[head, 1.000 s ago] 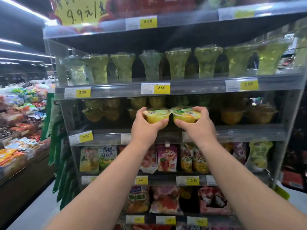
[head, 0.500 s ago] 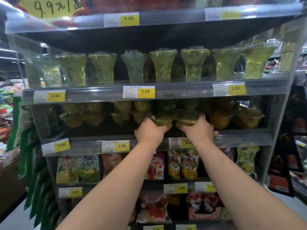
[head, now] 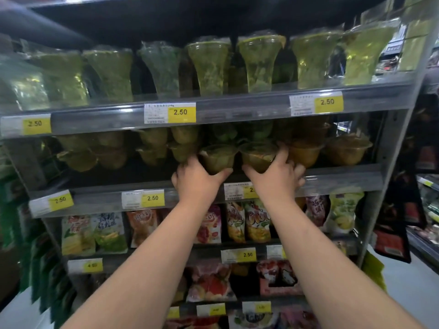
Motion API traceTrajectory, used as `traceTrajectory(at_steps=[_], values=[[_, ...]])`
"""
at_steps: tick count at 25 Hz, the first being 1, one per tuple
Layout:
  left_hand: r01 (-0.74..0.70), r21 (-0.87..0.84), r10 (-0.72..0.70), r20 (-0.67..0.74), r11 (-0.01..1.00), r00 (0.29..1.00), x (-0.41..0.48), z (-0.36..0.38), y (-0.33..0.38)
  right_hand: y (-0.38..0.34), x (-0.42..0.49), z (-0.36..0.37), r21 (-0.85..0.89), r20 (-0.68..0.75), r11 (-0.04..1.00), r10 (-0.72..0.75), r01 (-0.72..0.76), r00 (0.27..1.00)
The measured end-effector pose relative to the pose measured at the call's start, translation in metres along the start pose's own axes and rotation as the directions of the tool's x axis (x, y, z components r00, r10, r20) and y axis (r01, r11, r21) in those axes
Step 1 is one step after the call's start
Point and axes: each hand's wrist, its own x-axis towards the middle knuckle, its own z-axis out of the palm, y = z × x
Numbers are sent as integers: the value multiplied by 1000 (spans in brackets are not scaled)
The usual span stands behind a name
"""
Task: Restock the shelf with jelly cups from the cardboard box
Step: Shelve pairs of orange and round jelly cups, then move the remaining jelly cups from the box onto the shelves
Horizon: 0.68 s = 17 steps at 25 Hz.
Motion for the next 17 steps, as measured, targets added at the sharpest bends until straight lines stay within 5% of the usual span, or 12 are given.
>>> traceTrajectory(at_steps=[4,8,12,17], values=[[-86,-282,49,-134,956,990,-64,-13,-33,17,-56,2,273,-147,954,-85,123,986],[104,-412,-110,10,905,994,-135,-6,-95,48,-140,33,429,34,901,-91,68,995],[423,-295,-366,230,857,902,-208,21,-190,98,-250,93,359,339,927,-20,-109,941],[607,-68,-543,376,792,751,-285,37,-315,161,-363,158,143,560,924,219,-354,799]])
